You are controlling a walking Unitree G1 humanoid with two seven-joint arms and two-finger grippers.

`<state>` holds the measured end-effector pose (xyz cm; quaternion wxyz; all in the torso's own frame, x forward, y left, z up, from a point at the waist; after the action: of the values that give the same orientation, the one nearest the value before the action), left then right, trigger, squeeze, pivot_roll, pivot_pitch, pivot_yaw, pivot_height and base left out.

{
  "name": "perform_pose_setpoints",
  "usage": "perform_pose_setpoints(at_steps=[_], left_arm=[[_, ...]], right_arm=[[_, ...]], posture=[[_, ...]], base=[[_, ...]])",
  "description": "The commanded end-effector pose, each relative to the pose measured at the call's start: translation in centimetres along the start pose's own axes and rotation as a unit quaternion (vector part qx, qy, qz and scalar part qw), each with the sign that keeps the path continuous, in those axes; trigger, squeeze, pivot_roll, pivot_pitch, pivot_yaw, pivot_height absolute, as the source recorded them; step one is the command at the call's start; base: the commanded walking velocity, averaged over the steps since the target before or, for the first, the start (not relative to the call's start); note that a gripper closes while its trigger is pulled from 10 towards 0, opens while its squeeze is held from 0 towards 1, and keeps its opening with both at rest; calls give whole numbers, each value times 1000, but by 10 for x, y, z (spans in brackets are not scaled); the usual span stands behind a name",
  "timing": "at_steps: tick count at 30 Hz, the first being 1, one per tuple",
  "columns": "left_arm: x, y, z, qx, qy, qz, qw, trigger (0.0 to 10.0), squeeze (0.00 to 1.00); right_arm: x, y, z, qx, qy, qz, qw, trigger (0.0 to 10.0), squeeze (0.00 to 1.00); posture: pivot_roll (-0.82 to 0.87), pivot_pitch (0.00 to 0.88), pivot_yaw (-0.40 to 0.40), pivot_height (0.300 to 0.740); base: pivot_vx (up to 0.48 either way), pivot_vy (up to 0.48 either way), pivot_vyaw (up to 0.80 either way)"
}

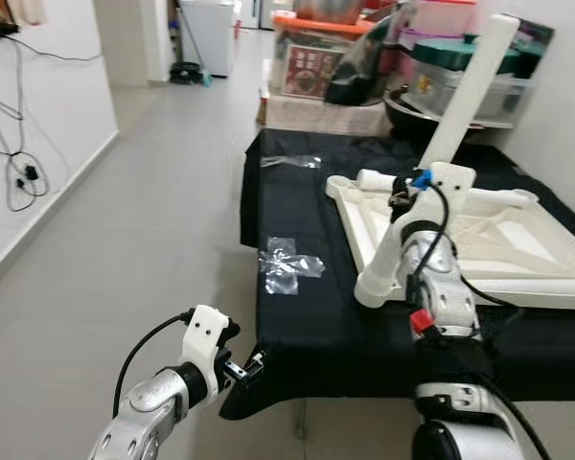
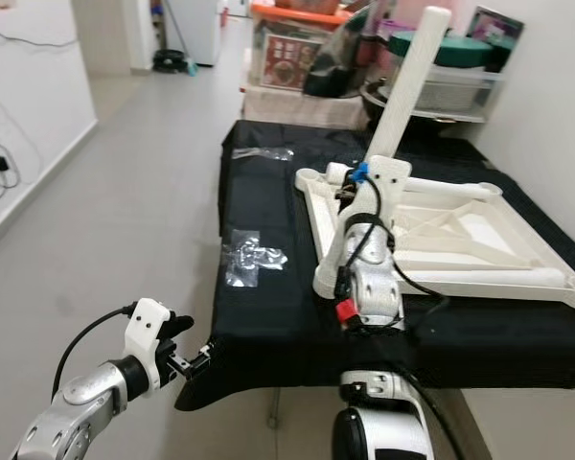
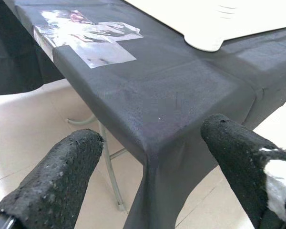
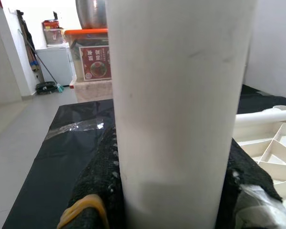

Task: Building children table

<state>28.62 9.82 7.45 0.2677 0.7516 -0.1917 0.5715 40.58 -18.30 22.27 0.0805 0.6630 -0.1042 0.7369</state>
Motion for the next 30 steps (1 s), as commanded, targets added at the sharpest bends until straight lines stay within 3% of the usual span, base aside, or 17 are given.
perform_pose_setpoints(at_steps=[1,5,6,7,8,9,11,12,15,18,19,20,23,27,28,29,30], left_arm=[[1,0,0,-2,-3,4,1000,10000,0],[1,0,0,-2,-3,4,1000,10000,0],[1,0,1,-2,-2,4,1000,10000,0],[1,1,1,-1,-1,2,1000,10000,0],[1,1,1,-1,-1,2,1000,10000,0],[1,2,2,-1,0,1,1000,10000,0],[1,2,2,-1,0,0,1000,10000,0],[1,2,2,-1,1,0,1000,10000,0],[2,1,2,-1,1,1,1000,10000,0],[4,-1,2,0,2,4,1000,10000,0],[4,-1,2,0,2,4,1000,10000,0],[4,-1,2,0,3,4,1000,10000,0],[5,-1,2,0,3,6,1000,10000,0],[5,-1,3,0,3,7,1000,10000,0],[5,-1,3,0,4,7,1000,10000,0],[5,-1,3,0,4,7,1000,10000,0],[5,-1,3,0,4,7,1000,10000,0]], right_arm=[[-15,-4,-1,4,-33,11,999,0,0],[-15,-4,-1,4,-33,11,999,0,0],[-9,-9,3,24,-29,6,999,2941,0],[10,-7,11,55,0,1,998,10000,0],[10,-7,11,55,0,1,998,10000,0],[26,-3,16,83,23,-8,996,10000,1000],[38,-4,19,134,42,-6,990,10000,1000],[44,-7,17,175,52,0,983,10000,0],[47,-12,12,230,66,9,971,10000,0],[14,-17,-13,390,15,-25,921,10000,0],[14,-17,-13,390,15,-25,921,10000,0],[0,-11,-17,414,-7,-47,909,10000,0],[-21,5,-11,420,-50,-90,901,10000,0],[-30,17,-1,405,-75,-96,906,9725,0],[-31,18,2,399,-77,-93,909,3490,0],[-31,17,3,396,-79,-89,910,902,0],[-31,17,3,396,-79,-89,910,902,0]], posture=[[-22,0,-109,740],[-22,0,-109,740],[-23,0,-110,740],[-26,0,-114,740],[-26,0,-114,740],[-25,0,-114,740],[-23,0,-109,740],[-23,0,-109,740],[-24,0,-107,740],[-13,0,-107,740],[-13,0,-107,740],[-13,0,-107,740],[-11,0,-107,740],[-8,0,-111,740],[-8,0,-112,740],[-7,0,-112,740],[-7,0,-112,740]], base=[[0,0,0],[0,0,0],[0,0,0],[0,0,0],[0,0,0],[0,0,0],[0,0,0],[0,0,0],[0,0,0],[0,0,0],[0,0,0],[0,0,0],[0,0,0],[0,0,0],[0,0,0],[0,0,0],[0,0,0]])
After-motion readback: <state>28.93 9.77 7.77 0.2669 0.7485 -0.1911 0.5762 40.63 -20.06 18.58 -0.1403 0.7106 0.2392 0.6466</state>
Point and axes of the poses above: a point about 5 cm out from each wrist's last joint towards the gripper, its own z axis pointing out of the wrist towards the gripper, its own x axis along the axis of the wrist's last joint, y = z × x, the point moved 4 cm from there along z, pointing out of the wrist towards the gripper, and after that the axes turned 5 degrees about -z, right-handed, at the moved point
